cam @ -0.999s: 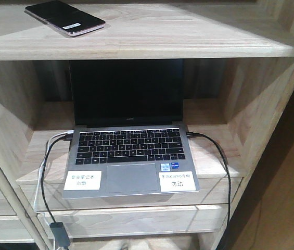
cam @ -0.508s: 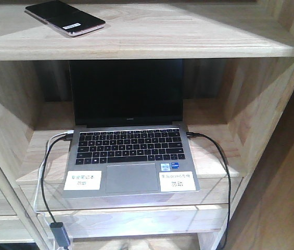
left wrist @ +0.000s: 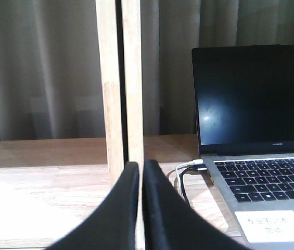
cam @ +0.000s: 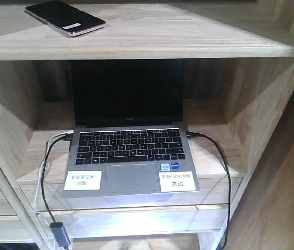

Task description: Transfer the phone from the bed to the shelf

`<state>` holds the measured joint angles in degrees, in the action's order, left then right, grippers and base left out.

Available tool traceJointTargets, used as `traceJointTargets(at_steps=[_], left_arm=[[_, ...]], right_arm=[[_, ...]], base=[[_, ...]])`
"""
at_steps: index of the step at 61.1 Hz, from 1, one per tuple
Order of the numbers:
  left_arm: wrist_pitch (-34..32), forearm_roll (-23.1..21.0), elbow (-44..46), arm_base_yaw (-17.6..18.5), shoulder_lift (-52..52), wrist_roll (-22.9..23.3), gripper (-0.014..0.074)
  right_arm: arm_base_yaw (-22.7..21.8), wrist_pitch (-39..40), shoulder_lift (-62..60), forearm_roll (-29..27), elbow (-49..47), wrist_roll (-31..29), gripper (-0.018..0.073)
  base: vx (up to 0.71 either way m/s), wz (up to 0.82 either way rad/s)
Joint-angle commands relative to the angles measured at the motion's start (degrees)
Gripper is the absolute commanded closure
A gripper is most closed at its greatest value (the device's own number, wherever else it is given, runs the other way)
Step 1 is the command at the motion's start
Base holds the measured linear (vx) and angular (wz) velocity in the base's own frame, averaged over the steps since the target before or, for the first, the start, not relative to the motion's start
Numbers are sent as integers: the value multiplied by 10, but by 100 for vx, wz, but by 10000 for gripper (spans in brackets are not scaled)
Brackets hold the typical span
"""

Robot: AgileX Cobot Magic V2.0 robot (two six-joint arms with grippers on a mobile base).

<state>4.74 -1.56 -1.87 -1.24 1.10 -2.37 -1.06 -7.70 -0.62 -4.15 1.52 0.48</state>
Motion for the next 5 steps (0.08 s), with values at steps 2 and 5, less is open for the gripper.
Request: traceJointTargets(at_steps=[2, 5], left_arm=[[-41, -6, 14, 0, -1, 5, 595], [-41, -6, 14, 0, -1, 5, 595]], right_arm=[[-4, 41, -8, 7, 6, -8, 564], [-4, 41, -8, 7, 6, -8, 564]], base=[[0, 0], [0, 0]])
